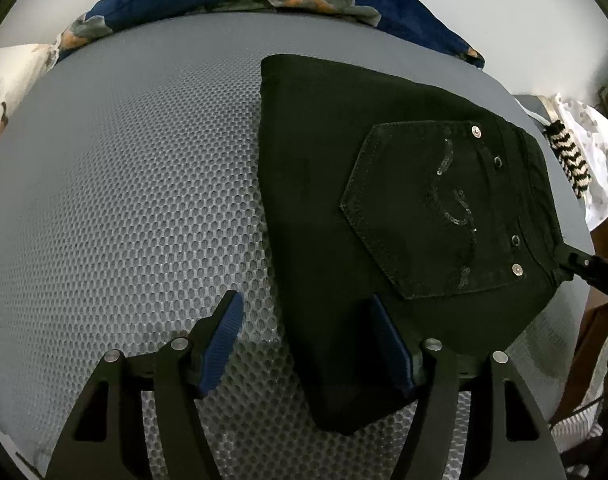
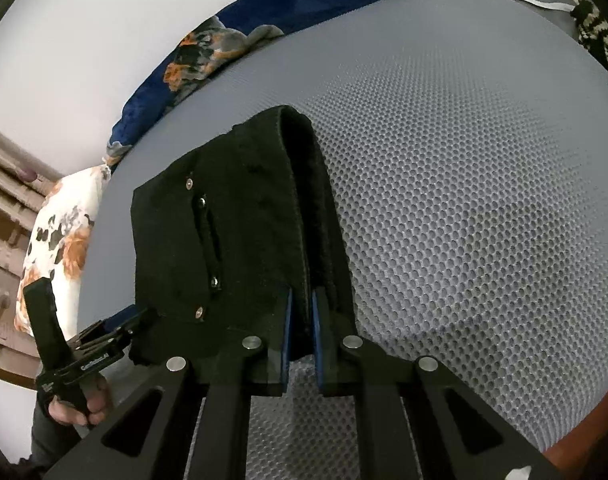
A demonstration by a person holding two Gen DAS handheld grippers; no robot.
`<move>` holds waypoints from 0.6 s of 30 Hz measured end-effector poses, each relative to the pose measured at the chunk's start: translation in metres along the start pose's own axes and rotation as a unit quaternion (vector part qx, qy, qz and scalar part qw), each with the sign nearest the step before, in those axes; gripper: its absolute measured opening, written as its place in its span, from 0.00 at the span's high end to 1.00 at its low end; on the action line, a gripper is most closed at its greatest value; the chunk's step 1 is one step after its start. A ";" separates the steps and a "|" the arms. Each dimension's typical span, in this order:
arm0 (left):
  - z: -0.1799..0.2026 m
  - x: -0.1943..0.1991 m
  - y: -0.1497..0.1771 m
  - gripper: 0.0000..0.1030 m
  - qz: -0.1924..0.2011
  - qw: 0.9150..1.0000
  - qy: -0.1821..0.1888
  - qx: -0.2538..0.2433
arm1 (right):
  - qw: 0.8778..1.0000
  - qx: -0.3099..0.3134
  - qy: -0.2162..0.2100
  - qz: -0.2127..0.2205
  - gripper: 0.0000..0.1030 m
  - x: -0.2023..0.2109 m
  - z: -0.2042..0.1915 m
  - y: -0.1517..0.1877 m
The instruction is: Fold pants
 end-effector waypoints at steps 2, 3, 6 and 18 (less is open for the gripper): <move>0.000 0.000 -0.001 0.34 0.001 1.000 0.000 0.000 | 1.000 0.001 0.001 -0.003 0.92 -0.001 -0.001 0.000; -0.001 -0.001 -0.002 0.34 0.000 1.000 0.001 0.000 | 1.000 -0.001 0.001 -0.003 0.91 -0.001 0.000 0.000; -0.002 -0.002 -0.004 0.34 0.001 1.000 0.004 0.000 | 1.000 -0.011 0.002 -0.006 0.86 -0.002 0.002 -0.001; -0.009 0.006 -0.018 0.34 0.013 0.999 -0.025 -0.025 | 1.000 0.015 0.014 -0.015 0.70 -0.008 0.000 -0.015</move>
Point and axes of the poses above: each gripper's, at about its wrist camera, not at the fingertips, and x roughly against the way its jaws point, z to its right, y to its underside, the point moved 8 cm from there along -x, roughly the way its jaws point, and after that the axes turned 13 degrees about z, right-handed, at the moved point
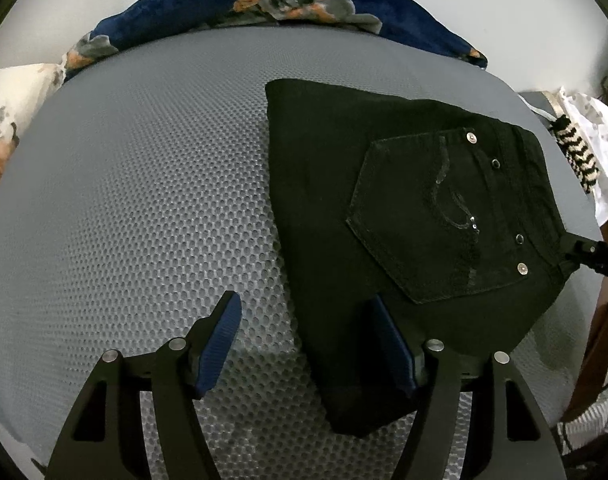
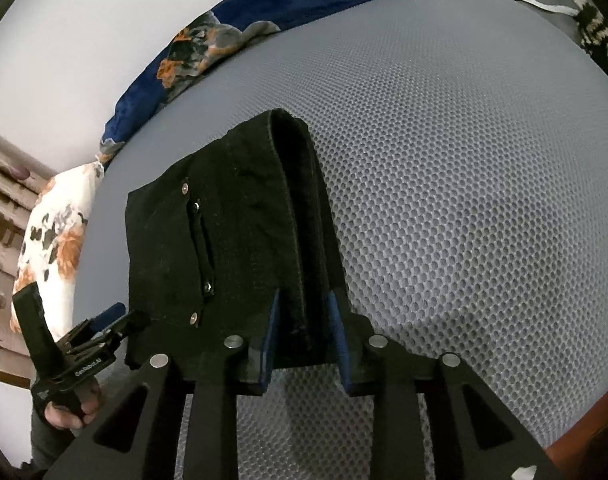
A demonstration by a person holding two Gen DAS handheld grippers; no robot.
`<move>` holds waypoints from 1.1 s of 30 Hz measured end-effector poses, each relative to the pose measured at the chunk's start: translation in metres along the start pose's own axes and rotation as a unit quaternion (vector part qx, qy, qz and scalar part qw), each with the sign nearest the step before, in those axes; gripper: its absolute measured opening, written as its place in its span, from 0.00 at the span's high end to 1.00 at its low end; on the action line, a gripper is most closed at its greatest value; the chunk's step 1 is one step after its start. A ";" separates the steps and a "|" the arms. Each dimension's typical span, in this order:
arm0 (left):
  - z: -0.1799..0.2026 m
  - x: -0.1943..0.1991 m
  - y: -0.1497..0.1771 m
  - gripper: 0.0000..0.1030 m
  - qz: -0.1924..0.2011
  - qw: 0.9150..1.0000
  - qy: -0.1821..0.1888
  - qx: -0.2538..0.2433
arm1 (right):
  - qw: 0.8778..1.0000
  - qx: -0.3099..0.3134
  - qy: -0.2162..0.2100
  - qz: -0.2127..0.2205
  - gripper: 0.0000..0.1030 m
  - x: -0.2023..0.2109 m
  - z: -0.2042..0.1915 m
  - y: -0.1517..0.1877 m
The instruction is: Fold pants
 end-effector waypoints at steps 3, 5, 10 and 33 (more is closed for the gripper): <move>-0.003 -0.001 -0.003 0.34 0.001 1.000 -0.005 -0.003 | 1.000 0.006 0.003 -0.003 0.61 -0.002 0.001 -0.004; -0.006 -0.002 -0.004 0.34 0.000 1.000 -0.006 -0.001 | 1.000 0.010 0.001 -0.007 0.58 -0.005 0.000 -0.007; -0.014 -0.004 -0.004 0.34 -0.005 1.000 -0.005 0.002 | 1.000 0.018 -0.011 -0.011 0.54 -0.012 -0.003 -0.016; -0.034 -0.012 -0.009 0.34 -0.055 0.983 0.129 0.118 | 0.984 -0.047 -0.149 -0.088 0.42 -0.053 0.008 -0.022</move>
Point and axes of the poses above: each gripper's, at about its wrist camera, not at the fingertips, and x roughly against the way its jaws point, z to its right, y to its underside, the point moved 8 cm from there along -x, roughly the way its jaws point, and after that the axes turned 13 degrees about z, right-handed, at the moved point
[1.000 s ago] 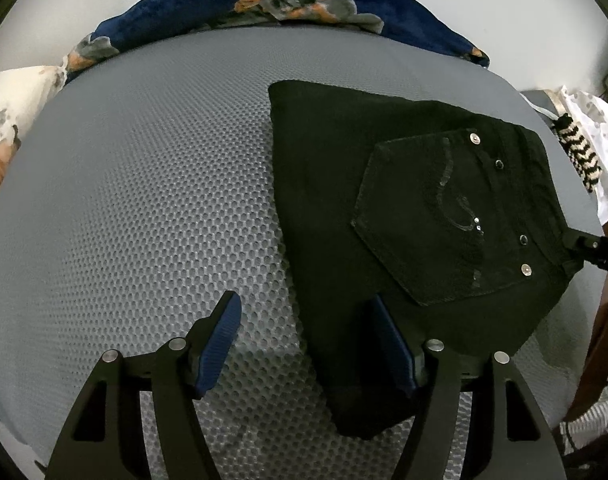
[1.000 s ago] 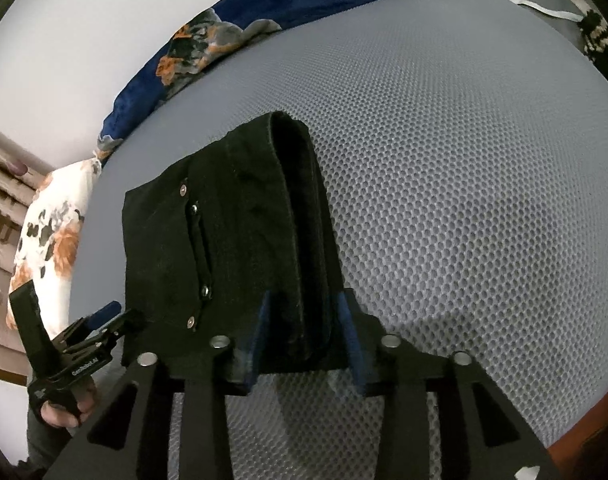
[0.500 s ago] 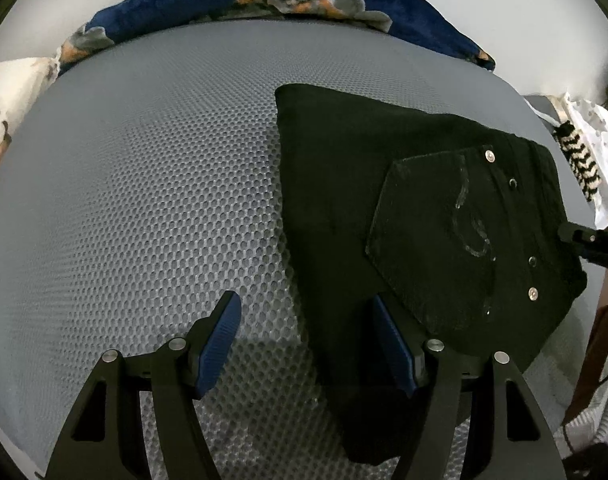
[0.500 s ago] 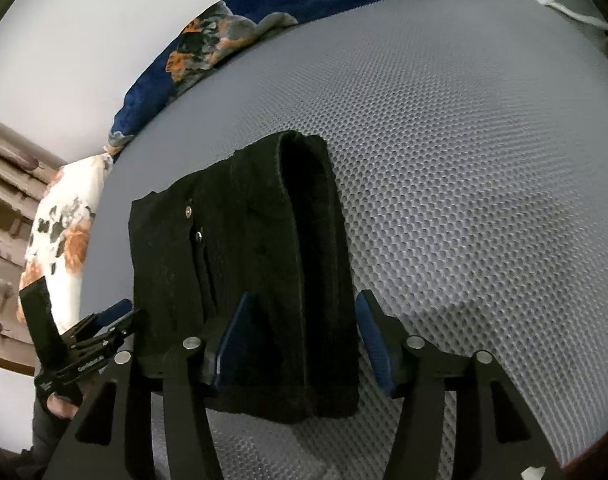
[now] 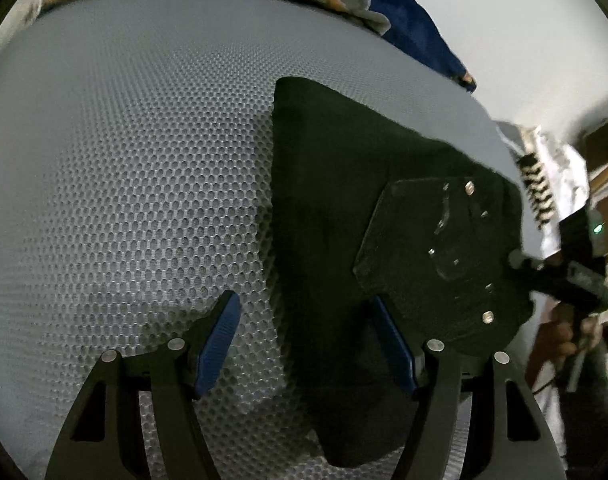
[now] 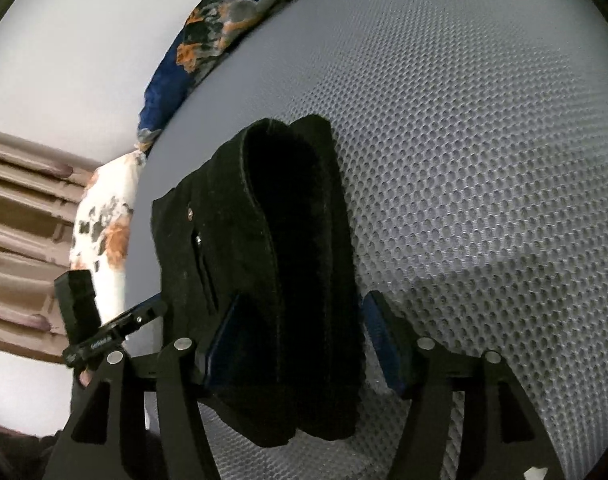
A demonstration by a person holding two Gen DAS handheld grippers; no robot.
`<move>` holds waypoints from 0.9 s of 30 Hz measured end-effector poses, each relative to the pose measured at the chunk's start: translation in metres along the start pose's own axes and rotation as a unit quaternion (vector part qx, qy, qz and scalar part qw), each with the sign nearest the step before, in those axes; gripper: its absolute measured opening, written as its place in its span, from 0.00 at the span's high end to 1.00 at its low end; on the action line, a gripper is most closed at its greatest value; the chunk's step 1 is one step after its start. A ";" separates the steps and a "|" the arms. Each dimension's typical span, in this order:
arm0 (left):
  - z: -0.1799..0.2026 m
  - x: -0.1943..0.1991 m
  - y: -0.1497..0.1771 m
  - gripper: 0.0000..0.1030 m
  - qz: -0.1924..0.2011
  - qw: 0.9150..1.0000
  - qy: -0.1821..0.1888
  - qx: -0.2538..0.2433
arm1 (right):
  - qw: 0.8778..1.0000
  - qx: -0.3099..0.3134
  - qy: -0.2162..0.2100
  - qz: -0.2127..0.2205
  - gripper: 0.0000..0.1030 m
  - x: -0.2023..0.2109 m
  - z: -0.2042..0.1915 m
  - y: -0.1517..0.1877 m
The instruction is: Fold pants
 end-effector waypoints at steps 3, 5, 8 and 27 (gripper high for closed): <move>-0.001 -0.001 0.000 0.34 -0.011 0.999 0.036 0.035 | 1.000 0.000 -0.017 -0.006 0.43 -0.004 -0.001 -0.001; 0.001 -0.001 0.000 0.34 -0.013 0.998 0.050 0.045 | 1.000 -0.002 -0.028 -0.011 0.44 -0.006 -0.002 -0.002; 0.014 -0.012 -0.007 0.34 -0.016 0.996 0.070 0.058 | 0.999 -0.006 -0.042 -0.013 0.46 -0.006 0.002 -0.005; 0.050 -0.045 -0.022 0.63 0.021 0.999 0.033 0.020 | 0.997 -0.027 -0.072 0.033 0.76 -0.019 -0.018 -0.016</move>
Point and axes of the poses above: each gripper's, at about its wrist camera, not at the fingertips, and x roughly against the way its jaws point, z to its right, y to its underside, the point moved 8 cm from there along -x, roughly the way its jaws point, and after that the axes turned 13 degrees about z, right-handed, at the moved point
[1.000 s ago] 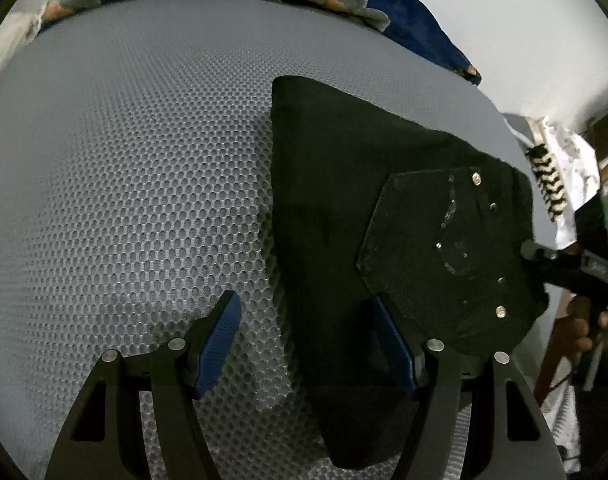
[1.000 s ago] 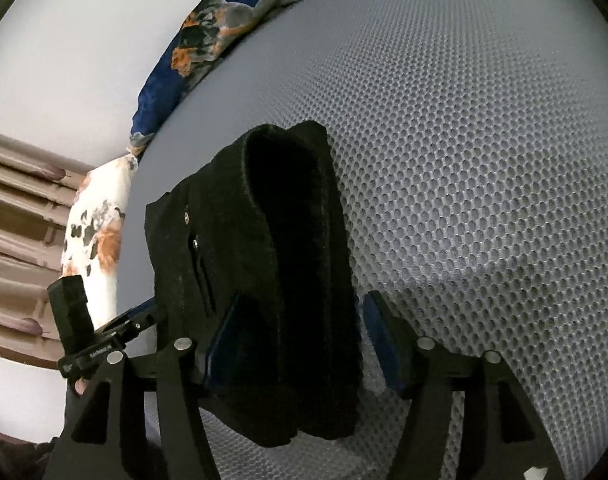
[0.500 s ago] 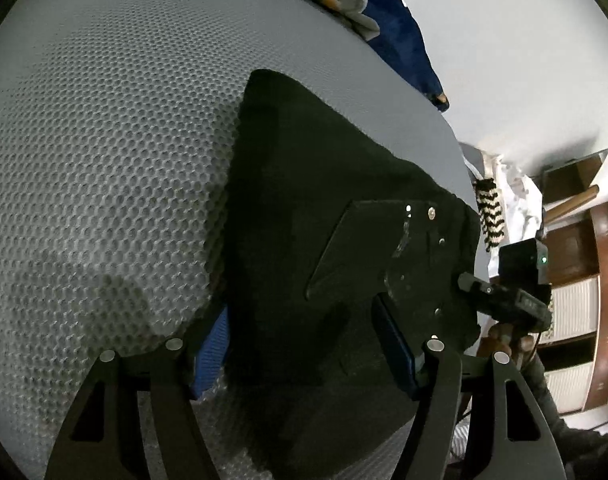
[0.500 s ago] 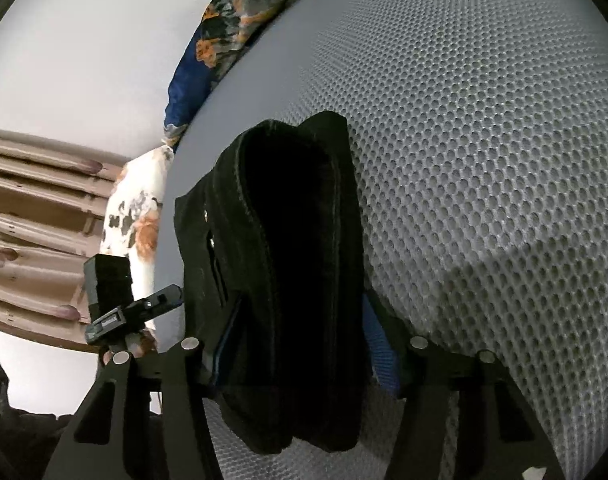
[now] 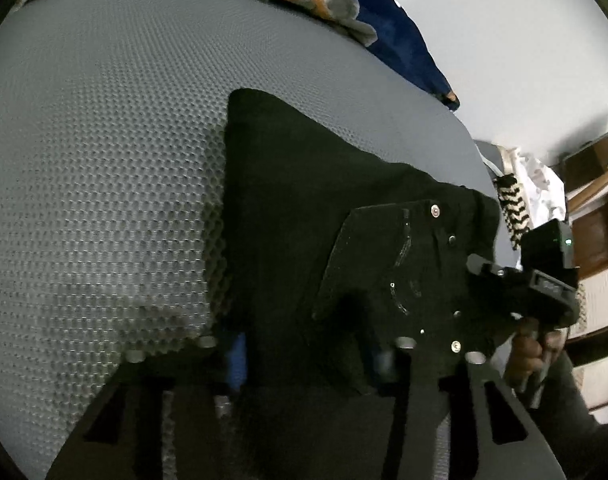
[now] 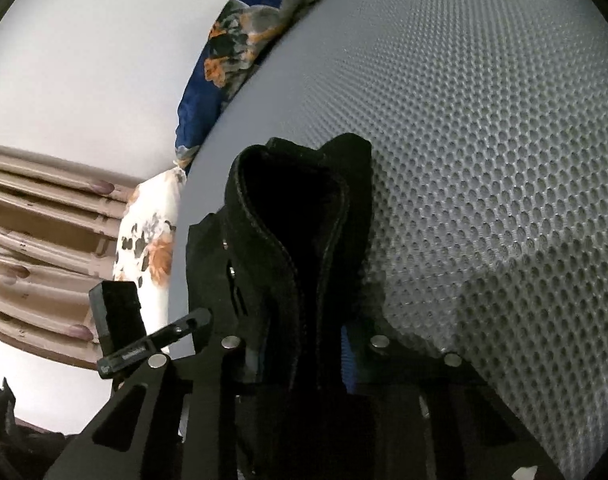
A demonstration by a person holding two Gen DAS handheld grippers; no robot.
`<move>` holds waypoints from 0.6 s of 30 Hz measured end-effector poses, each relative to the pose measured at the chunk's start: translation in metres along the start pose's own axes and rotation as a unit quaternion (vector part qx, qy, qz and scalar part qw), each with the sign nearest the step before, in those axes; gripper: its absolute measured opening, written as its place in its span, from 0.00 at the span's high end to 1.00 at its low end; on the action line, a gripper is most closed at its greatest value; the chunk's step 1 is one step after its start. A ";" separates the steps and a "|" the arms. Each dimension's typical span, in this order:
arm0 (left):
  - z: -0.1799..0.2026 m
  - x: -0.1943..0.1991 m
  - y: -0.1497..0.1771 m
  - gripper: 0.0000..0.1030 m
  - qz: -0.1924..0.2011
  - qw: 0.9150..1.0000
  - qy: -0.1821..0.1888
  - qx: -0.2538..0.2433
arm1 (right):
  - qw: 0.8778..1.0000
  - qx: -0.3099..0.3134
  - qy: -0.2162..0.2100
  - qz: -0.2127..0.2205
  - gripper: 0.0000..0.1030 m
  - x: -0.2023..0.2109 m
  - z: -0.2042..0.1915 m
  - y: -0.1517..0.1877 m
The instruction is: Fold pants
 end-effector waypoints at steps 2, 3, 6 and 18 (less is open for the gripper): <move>-0.001 0.001 -0.001 0.72 0.004 1.000 0.000 0.004 | 1.000 0.009 0.005 0.008 0.77 0.000 -0.012 -0.001; 0.001 0.002 -0.002 0.76 0.005 1.000 0.001 0.004 | 1.000 0.012 0.005 0.011 0.77 0.001 -0.017 -0.001; 0.001 0.008 -0.004 0.81 0.011 1.000 -0.001 -0.003 | 1.000 0.021 0.007 0.019 0.78 0.003 -0.030 -0.002; -0.013 0.044 -0.027 0.84 0.039 0.999 -0.020 -0.032 | 0.999 0.039 -0.009 0.020 0.79 -0.013 -0.066 -0.017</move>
Point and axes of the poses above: each gripper's, at about its wrist camera, not at the fingertips, and x roughly against the way its jaws point, z to its right, y to its underside, the point moved 8 cm from there along -x, roughly the way its jaws point, and after that the axes turned 13 degrees about z, right-handed, at the moved point
